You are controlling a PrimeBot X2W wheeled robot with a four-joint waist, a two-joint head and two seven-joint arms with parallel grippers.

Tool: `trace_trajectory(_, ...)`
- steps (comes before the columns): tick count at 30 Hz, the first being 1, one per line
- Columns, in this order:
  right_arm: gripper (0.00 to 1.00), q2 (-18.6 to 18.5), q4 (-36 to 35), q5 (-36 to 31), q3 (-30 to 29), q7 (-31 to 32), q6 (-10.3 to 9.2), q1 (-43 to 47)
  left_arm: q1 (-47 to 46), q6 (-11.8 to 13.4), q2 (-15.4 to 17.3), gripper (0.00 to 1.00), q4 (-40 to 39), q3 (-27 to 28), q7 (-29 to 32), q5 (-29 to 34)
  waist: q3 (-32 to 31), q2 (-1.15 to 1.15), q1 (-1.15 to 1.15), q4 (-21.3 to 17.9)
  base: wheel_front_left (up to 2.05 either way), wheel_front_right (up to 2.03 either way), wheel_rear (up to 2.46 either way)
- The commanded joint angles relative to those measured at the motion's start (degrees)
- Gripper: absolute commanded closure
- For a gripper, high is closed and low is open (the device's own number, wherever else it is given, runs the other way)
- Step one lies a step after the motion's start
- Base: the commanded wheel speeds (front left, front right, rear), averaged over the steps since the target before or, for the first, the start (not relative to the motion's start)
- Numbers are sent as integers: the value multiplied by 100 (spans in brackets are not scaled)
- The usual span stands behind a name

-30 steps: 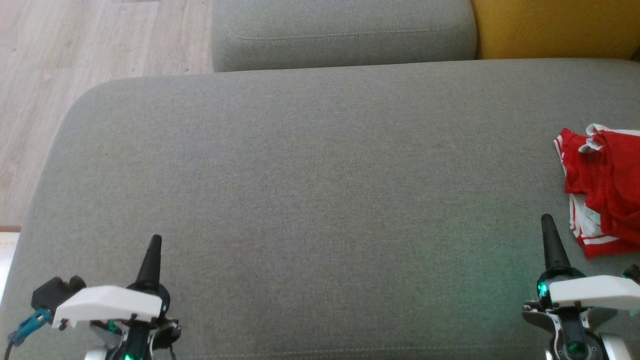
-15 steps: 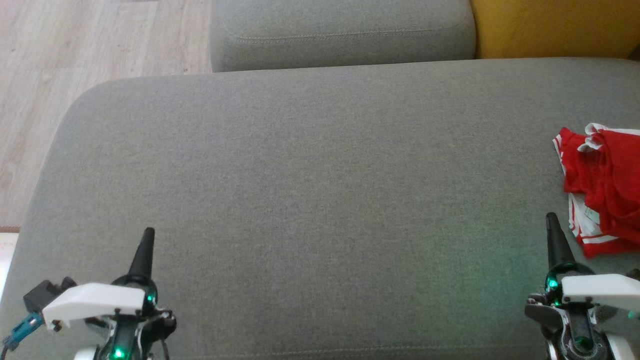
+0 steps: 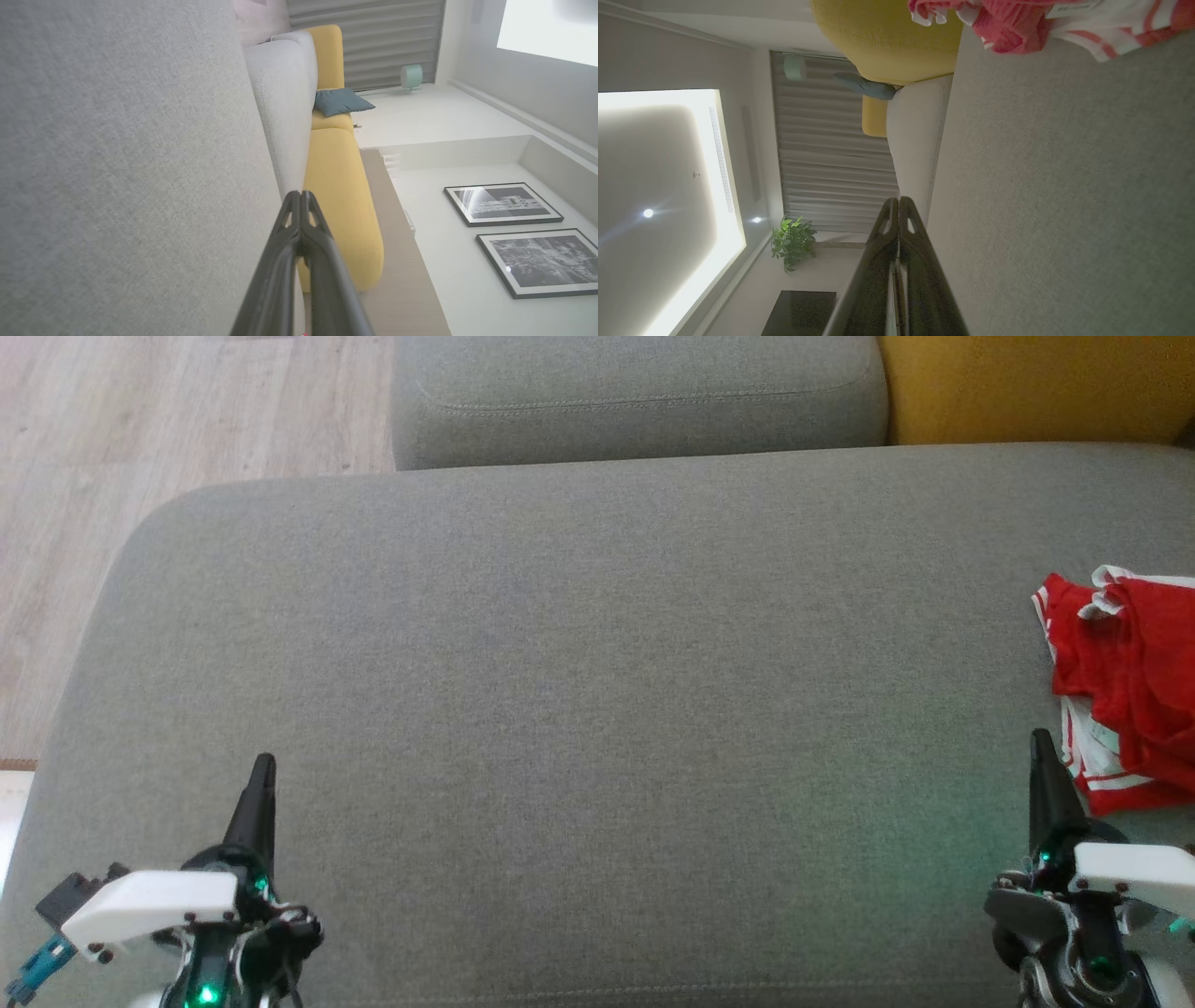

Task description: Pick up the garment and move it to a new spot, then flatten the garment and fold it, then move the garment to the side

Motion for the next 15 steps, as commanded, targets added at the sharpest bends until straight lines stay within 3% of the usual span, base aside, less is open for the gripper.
trace_trajectory(1, 100, -118, -147, 187, 93, 43, 36, -310, -370, -67, 23, 100, -145, 254, 53, -162, 0, 0, 0, -1, 0, 0, 0)
trace_trajectory(9, 100, -116, -47, 776, 53, 73, 39, -385, -412, -182, -44, 100, -115, 432, 190, -732, 3, 0, 0, -6, 0, 0, 0)
trace_trajectory(15, 100, -109, -47, 767, 42, 82, 39, -386, -413, -182, -51, 100, -115, 442, 197, -725, 3, 0, 0, -6, 0, 0, 0)
